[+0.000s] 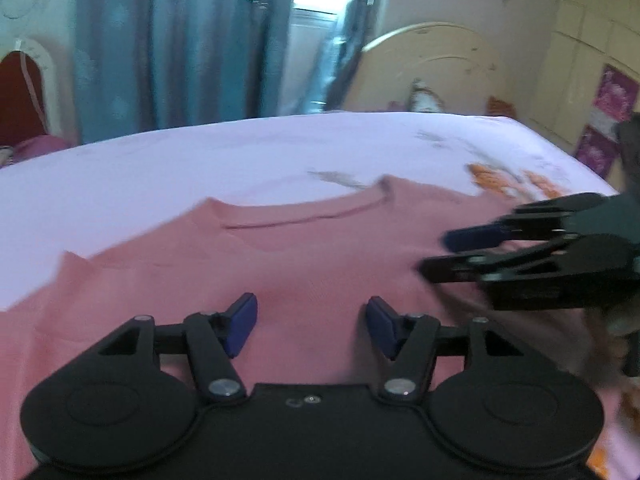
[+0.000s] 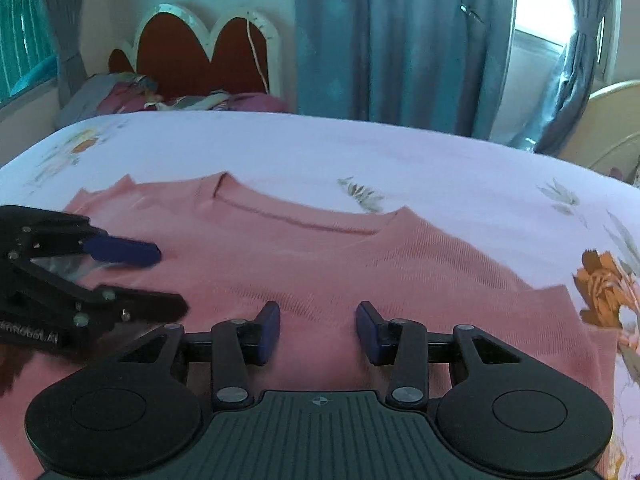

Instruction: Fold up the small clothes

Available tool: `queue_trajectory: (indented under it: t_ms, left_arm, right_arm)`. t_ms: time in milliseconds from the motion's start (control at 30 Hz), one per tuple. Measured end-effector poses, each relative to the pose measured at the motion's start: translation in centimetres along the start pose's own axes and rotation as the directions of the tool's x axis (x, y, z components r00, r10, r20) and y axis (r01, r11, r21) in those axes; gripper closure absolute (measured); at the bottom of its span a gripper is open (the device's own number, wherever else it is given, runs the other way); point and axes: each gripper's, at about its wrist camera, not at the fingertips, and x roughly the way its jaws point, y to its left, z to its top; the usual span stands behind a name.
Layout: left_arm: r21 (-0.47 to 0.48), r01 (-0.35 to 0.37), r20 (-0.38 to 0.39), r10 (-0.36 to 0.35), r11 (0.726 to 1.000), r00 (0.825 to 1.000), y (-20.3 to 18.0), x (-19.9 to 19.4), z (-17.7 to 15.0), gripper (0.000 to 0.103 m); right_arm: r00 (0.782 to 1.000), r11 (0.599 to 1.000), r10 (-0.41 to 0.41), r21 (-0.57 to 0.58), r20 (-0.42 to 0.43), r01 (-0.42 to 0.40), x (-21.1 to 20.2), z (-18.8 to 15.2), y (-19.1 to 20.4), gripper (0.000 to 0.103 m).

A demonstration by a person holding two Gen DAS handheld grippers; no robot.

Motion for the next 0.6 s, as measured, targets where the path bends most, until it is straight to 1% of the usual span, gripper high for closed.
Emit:
queue_trajectory:
  t_ms: [33, 67, 100, 167, 233, 267, 300, 333, 367, 400, 433, 500, 533, 567, 600]
  left_arm:
    - [-0.028, 0.018, 0.006, -0.018, 0.999, 1.000, 0.7, 0.3, 0.3, 0.041]
    - [-0.049, 0.013, 0.012, -0.013, 0.999, 1.000, 1.6, -0.1, 0.2, 0.041]
    - [-0.054, -0.008, 0.019, 0.009, 0.999, 1.000, 2.6, -0.5, 0.1, 0.041]
    - [-0.063, -0.074, 0.035, 0.076, 0.995, 0.996, 4.9, -1.8, -0.4, 0.042]
    - [-0.095, -0.152, 0.039, 0.157, 0.984, 0.987, 7.4, -3.1, -1.1, 0.041]
    - [-0.134, -0.170, 0.045, 0.177, 0.976, 0.983, 8.8, -3.8, -1.4, 0.043]
    - [-0.173, -0.149, 0.056, 0.160, 0.974, 0.985, 9.6, -4.4, -1.7, 0.043]
    - [-0.200, -0.162, 0.059, 0.177, 0.966, 0.982, 10.0, -4.8, -1.6, 0.039]
    - [-0.205, -0.224, 0.042, 0.237, 0.953, 0.971, 9.6, -5.0, -1.3, 0.035]
    - [-0.200, -0.236, 0.054, 0.251, 0.951, 0.966, 8.9, -5.5, -1.1, 0.035]
    - [-0.201, -0.199, 0.090, 0.221, 0.959, 0.971, 7.9, -6.0, -1.0, 0.035]
    - [-0.175, -0.141, 0.136, 0.166, 0.974, 0.977, 5.2, -6.9, -1.0, 0.033]
    - [-0.147, -0.111, 0.151, 0.134, 0.983, 0.979, 3.3, -7.0, -1.0, 0.031]
    - [-0.128, -0.082, 0.155, 0.101, 0.988, 0.983, 1.9, -7.0, -1.2, 0.031]
    - [-0.110, -0.051, 0.152, 0.068, 0.993, 0.986, 0.2, -6.8, -1.4, 0.031]
  right_arm:
    - [1.000, 1.000, 0.012, 0.017, -0.002, -0.012, -0.1, 0.1, -0.5, 0.062]
    - [1.000, 0.999, 0.018, 0.042, 0.000, -0.018, -0.3, 0.1, -1.3, 0.062]
    - [1.000, 0.998, -0.013, 0.067, 0.003, 0.013, -0.7, -0.2, -2.4, 0.062]
    - [0.995, 0.989, -0.097, 0.111, -0.006, 0.097, -1.3, -0.7, -5.1, 0.062]
    - [0.982, 0.963, -0.190, 0.190, -0.016, 0.189, -2.6, -2.0, -8.9, 0.062]
    - [0.973, 0.949, -0.228, 0.218, -0.024, 0.228, -3.1, -2.2, -10.4, 0.062]
    - [0.976, 0.943, -0.216, 0.255, -0.018, 0.213, -3.7, -2.5, -11.6, 0.062]
    - [0.978, 0.937, -0.209, 0.280, -0.024, 0.207, -4.0, -2.5, -12.3, 0.062]
    - [0.974, 0.936, -0.225, 0.268, -0.041, 0.227, -4.2, -2.2, -12.0, 0.062]
    - [0.968, 0.934, -0.249, 0.253, -0.038, 0.250, -4.6, -1.8, -11.4, 0.061]
    - [0.969, 0.939, -0.246, 0.245, -0.010, 0.241, -5.3, -1.5, -10.2, 0.061]
    - [0.984, 0.960, -0.176, 0.226, 0.031, 0.165, -5.8, -1.0, -7.6, 0.061]
    - [0.990, 0.974, -0.135, 0.191, 0.035, 0.126, -5.7, -0.8, -5.6, 0.061]
    - [0.994, 0.982, -0.104, 0.160, 0.034, 0.097, -5.5, -0.9, -4.0, 0.060]
    - [0.997, 0.989, -0.072, 0.131, 0.031, 0.067, -5.3, -1.0, -2.4, 0.052]
